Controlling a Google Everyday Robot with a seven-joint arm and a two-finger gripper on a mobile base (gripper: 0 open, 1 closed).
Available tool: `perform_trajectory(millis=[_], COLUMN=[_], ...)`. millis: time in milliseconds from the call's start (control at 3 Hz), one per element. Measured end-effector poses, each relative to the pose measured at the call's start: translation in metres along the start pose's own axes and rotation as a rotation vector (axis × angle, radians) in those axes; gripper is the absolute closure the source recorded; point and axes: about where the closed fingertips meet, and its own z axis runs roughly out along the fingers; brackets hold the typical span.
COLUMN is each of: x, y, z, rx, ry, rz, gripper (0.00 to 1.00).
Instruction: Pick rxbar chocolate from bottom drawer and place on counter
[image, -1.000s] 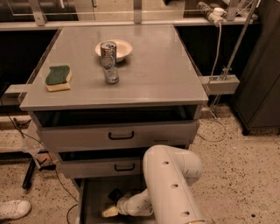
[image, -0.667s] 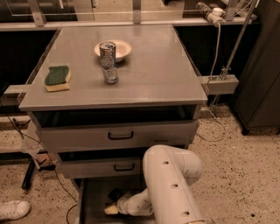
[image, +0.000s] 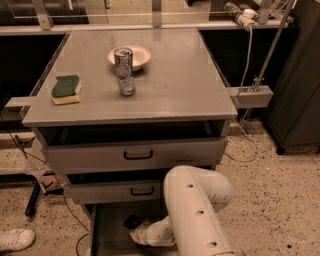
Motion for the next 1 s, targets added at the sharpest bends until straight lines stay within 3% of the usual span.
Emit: perform_trajectory(millis=[333, 667, 1000], x=[0.0000, -0.0004, -0.0058], y=[0.0000, 0.0001, 0.0014], z=[0.0000, -0.0005, -0.0067], rx=[0.000, 0.000, 0.000], ry=[0.000, 0.000, 0.000], rz=[0.000, 0.000, 0.000], gripper=[0.90, 1.00, 1.00])
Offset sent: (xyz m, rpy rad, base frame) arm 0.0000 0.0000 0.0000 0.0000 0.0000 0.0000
